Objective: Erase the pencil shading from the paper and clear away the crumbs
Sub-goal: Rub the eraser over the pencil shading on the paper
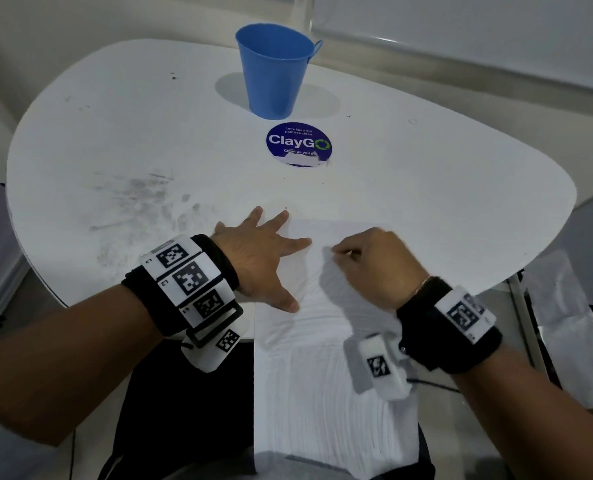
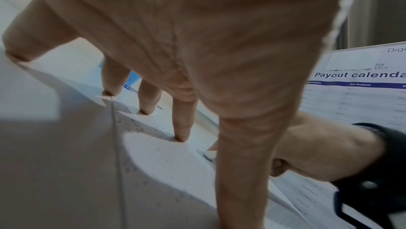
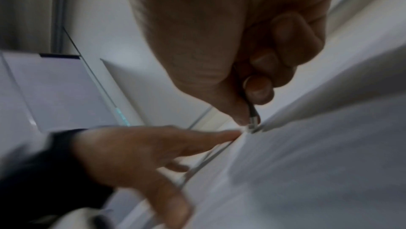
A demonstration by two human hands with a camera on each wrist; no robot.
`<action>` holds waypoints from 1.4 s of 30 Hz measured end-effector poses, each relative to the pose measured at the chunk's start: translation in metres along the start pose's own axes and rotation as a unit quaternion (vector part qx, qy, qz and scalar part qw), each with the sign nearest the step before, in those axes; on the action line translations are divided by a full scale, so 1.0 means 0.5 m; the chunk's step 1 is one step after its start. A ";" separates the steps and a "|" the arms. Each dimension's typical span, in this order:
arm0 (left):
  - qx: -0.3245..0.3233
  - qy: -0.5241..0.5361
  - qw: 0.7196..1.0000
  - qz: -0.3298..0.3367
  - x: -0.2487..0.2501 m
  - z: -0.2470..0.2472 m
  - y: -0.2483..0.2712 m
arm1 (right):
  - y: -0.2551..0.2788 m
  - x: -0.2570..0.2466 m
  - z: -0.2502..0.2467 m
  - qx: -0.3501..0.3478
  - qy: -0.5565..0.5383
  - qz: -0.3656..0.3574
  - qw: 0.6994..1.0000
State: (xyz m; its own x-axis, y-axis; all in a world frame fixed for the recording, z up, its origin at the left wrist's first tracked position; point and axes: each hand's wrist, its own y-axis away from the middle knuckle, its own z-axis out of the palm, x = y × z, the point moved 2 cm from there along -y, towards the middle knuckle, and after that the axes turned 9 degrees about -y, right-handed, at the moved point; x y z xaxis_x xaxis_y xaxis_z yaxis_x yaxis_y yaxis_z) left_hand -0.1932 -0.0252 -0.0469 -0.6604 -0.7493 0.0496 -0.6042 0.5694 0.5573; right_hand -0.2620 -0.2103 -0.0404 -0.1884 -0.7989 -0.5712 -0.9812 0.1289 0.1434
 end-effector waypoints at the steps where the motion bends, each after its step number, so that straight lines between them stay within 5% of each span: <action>1: 0.000 0.000 1.000 0.000 -0.001 0.000 0.000 | 0.012 -0.014 0.010 -0.024 0.001 -0.017 1.000; 7: -0.001 0.001 1.000 -0.001 -0.001 0.001 0.002 | -0.030 0.044 -0.052 0.069 -0.011 0.062 0.996; 12: -0.007 -0.001 1.000 0.002 -0.002 -0.003 0.003 | -0.005 -0.002 -0.005 -0.034 -0.027 0.008 0.999; 17: -0.007 -0.001 1.000 0.000 -0.003 -0.004 0.003 | -0.040 0.039 -0.047 0.062 -0.034 0.059 0.996; 22: -0.004 -0.004 1.000 0.002 -0.001 -0.005 0.005 | -0.013 -0.001 -0.005 -0.013 -0.033 0.008 0.999; 26: -0.002 0.004 1.000 0.004 -0.001 -0.003 0.006 | -0.046 0.042 -0.051 0.070 -0.033 0.066 0.995; 31: 0.001 0.006 1.000 0.003 -0.004 -0.001 0.005 | -0.008 -0.005 0.000 -0.029 -0.023 0.007 0.999; 35: -0.003 0.006 1.000 0.002 -0.003 -0.003 0.006 | -0.045 0.031 -0.037 0.060 -0.055 0.059 0.995; 40: -0.002 0.002 1.000 0.000 -0.001 -0.004 0.005 | -0.015 -0.015 0.002 -0.038 -0.029 0.001 0.999; 42: -0.003 0.004 1.000 0.000 -0.001 -0.005 0.005 | -0.045 0.006 -0.021 -0.008 -0.024 0.028 0.999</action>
State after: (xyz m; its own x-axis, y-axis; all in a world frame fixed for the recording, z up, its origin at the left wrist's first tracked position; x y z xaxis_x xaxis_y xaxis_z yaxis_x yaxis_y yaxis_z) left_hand -0.1932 -0.0243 -0.0434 -0.6573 -0.7516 0.0554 -0.6017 0.5676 0.5619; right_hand -0.2401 -0.2215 -0.0368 -0.2452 -0.7620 -0.5993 -0.9683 0.1624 0.1897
